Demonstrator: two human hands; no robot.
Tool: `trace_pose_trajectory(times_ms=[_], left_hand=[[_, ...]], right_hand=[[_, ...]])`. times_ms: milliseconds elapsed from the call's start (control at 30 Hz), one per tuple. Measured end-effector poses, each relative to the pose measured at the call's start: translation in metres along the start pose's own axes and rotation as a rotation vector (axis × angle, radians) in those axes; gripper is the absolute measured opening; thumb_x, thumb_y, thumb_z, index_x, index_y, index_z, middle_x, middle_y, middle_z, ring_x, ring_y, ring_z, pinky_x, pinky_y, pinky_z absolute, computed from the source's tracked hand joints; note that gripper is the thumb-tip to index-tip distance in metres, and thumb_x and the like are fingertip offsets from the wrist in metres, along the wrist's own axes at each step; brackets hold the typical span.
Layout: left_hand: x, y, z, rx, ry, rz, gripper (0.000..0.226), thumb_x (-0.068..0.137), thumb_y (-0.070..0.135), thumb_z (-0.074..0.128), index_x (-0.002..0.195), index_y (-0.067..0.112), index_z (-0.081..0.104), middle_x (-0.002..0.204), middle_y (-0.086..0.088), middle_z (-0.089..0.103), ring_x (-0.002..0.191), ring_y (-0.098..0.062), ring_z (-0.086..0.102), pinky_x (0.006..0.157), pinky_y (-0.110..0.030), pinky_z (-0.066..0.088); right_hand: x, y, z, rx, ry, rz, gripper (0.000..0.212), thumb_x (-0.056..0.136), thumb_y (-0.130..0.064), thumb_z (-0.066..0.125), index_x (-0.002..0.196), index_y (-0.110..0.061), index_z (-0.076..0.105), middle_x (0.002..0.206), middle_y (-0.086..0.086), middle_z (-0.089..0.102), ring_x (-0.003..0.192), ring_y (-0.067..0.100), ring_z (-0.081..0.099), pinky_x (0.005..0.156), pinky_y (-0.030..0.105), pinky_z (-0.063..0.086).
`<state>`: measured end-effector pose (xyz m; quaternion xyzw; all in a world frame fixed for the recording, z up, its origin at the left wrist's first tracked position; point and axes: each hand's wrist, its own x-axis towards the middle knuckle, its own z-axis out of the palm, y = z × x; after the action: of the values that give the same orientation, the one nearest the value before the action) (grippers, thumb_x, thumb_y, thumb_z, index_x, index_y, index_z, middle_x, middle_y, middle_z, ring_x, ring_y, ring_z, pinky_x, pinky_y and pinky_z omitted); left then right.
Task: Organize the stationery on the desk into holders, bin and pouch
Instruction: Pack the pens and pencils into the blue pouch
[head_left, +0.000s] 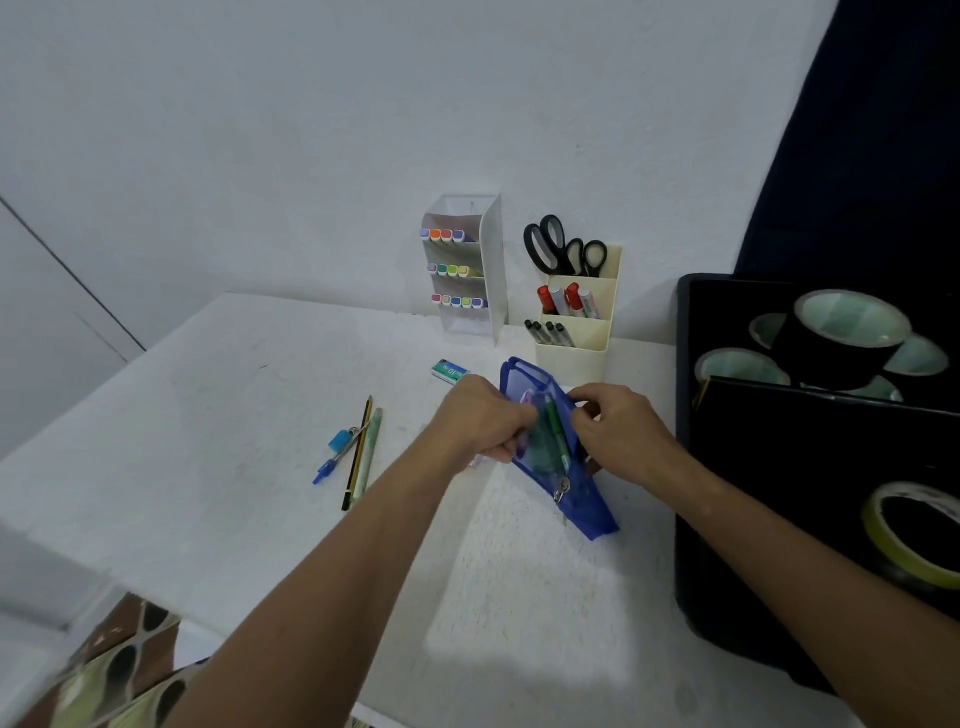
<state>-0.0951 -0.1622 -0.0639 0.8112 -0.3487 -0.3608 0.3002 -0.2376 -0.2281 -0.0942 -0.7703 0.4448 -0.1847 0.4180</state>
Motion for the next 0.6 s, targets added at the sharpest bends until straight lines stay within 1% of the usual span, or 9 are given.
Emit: trace_pose_trajectory(times_ms=[67,133,167,233,267,333,400,500,600], left_hand=[[0.004,0.0,0.01,-0.009,0.009,-0.001,0.023,0.085,0.019,0.064,0.076,-0.001,0.07,0.061,-0.009,0.068,0.047,-0.015,0.062,0.063,-0.027,0.06],[0.007,-0.002,0.019,-0.004,0.035,0.017,0.027,0.087,0.024,0.061,0.08,-0.001,0.07,0.067,-0.013,0.071,0.055,-0.021,0.067,0.072,-0.034,0.061],[0.008,-0.003,0.022,-0.007,0.04,0.022,0.029,0.088,0.027,0.06,0.082,0.001,0.069,0.068,-0.013,0.071,0.058,-0.023,0.069,0.074,-0.036,0.061],[0.008,-0.004,0.025,-0.026,0.03,0.032,0.028,0.089,0.03,0.059,0.081,0.005,0.068,0.067,-0.011,0.07,0.062,-0.024,0.071,0.074,-0.038,0.061],[0.007,-0.006,0.025,-0.034,0.027,0.036,0.027,0.089,0.029,0.059,0.08,0.005,0.069,0.067,-0.01,0.069,0.06,-0.022,0.07,0.074,-0.038,0.061],[0.005,-0.008,0.02,-0.046,0.024,0.037,0.023,0.089,0.024,0.059,0.081,0.005,0.069,0.065,-0.008,0.067,0.054,-0.018,0.066,0.074,-0.036,0.061],[0.003,-0.013,0.012,-0.059,0.044,0.04,0.019,0.088,0.019,0.059,0.083,0.004,0.069,0.064,-0.007,0.066,0.053,-0.015,0.063,0.072,-0.034,0.061],[0.006,-0.025,-0.007,-0.045,0.122,0.032,0.016,0.088,0.019,0.06,0.089,0.006,0.07,0.077,-0.008,0.07,0.059,-0.017,0.066,0.069,-0.032,0.061],[0.01,-0.042,-0.029,0.042,0.218,0.006,0.013,0.088,0.019,0.062,0.093,0.009,0.068,0.088,-0.008,0.071,0.07,-0.021,0.07,0.076,-0.036,0.06]], right_hand=[[-0.001,0.0,0.0,-0.002,-0.002,-0.007,0.029,0.097,-0.017,0.045,0.122,-0.013,0.06,0.102,0.006,0.066,0.078,0.02,0.067,0.066,0.033,0.06],[0.0,-0.001,0.0,-0.015,-0.002,-0.009,0.03,0.097,-0.017,0.046,0.125,-0.013,0.058,0.105,0.008,0.067,0.079,0.021,0.067,0.068,0.032,0.06],[0.0,-0.001,0.0,-0.019,-0.004,-0.007,0.031,0.098,-0.018,0.046,0.126,-0.013,0.057,0.106,0.008,0.066,0.078,0.021,0.068,0.066,0.03,0.059],[0.0,0.0,0.001,-0.012,-0.009,-0.004,0.031,0.098,-0.017,0.046,0.127,-0.012,0.056,0.103,0.006,0.064,0.07,0.018,0.068,0.055,0.024,0.058],[0.0,0.0,0.001,-0.007,-0.012,-0.002,0.031,0.098,-0.017,0.046,0.126,-0.012,0.056,0.1,0.005,0.062,0.066,0.016,0.067,0.049,0.02,0.055],[0.0,0.001,0.0,0.003,-0.019,0.0,0.03,0.098,-0.017,0.046,0.125,-0.012,0.057,0.096,0.004,0.062,0.063,0.014,0.066,0.044,0.017,0.053],[0.0,0.001,0.0,0.012,-0.028,-0.002,0.029,0.098,-0.017,0.046,0.123,-0.012,0.058,0.095,0.004,0.062,0.063,0.015,0.067,0.045,0.018,0.054],[0.0,0.001,0.0,0.001,-0.041,0.008,0.029,0.098,-0.019,0.047,0.125,-0.013,0.057,0.096,0.003,0.063,0.064,0.019,0.069,0.048,0.021,0.056],[0.001,0.001,0.002,-0.007,-0.075,0.024,0.031,0.098,-0.021,0.048,0.127,-0.015,0.054,0.093,0.003,0.065,0.063,0.021,0.07,0.05,0.02,0.056]])
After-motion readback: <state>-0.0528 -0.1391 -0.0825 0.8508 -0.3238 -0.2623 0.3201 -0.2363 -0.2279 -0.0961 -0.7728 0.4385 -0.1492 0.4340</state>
